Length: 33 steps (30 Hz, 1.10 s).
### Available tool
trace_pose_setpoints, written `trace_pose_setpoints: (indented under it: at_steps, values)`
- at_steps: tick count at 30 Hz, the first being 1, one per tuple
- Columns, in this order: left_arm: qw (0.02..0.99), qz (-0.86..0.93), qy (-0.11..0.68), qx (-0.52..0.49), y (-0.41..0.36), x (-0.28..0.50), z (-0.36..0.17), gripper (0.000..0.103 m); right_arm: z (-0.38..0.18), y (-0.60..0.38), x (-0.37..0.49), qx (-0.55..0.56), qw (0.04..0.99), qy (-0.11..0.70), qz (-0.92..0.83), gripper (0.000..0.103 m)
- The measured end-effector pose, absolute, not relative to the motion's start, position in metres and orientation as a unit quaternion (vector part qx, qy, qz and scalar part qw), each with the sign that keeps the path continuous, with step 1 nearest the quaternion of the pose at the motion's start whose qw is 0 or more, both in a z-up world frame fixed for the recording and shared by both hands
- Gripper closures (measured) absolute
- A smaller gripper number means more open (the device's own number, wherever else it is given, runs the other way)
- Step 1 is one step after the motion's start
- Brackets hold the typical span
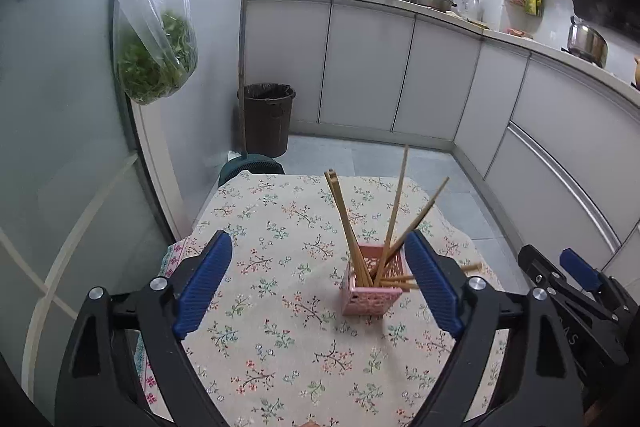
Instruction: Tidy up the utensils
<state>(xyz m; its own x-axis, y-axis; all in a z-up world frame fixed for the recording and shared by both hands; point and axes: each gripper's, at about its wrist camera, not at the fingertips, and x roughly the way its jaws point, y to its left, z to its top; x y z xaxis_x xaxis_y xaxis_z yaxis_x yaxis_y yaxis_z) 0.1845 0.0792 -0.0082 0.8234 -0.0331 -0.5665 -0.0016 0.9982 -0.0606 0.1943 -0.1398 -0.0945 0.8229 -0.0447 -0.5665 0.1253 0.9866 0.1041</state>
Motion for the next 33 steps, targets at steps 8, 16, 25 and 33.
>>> trace_pose_setpoints:
  at_steps: [8, 16, 25, 33]
  values:
    - [0.958, -0.008, 0.288, -0.01, 0.059, 0.15, -0.016, 0.007, -0.102, -0.159, 0.146, 0.086, 0.948, 0.292, -0.087, 0.008]
    - [0.965, 0.008, 0.261, 0.008, 0.045, 0.124, -0.016, 0.007, -0.109, -0.18, 0.122, 0.101, 0.937, 0.301, -0.143, 0.006]
    - [0.961, 0.012, 0.276, 0.031, 0.034, 0.121, -0.017, 0.007, -0.101, -0.168, 0.11, 0.053, 0.944, 0.28, -0.165, 0.006]
    - [0.952, -0.01, 0.305, 0.022, 0.035, 0.128, -0.027, 0.007, -0.101, -0.166, 0.111, 0.051, 0.944, 0.288, -0.154, 0.006]
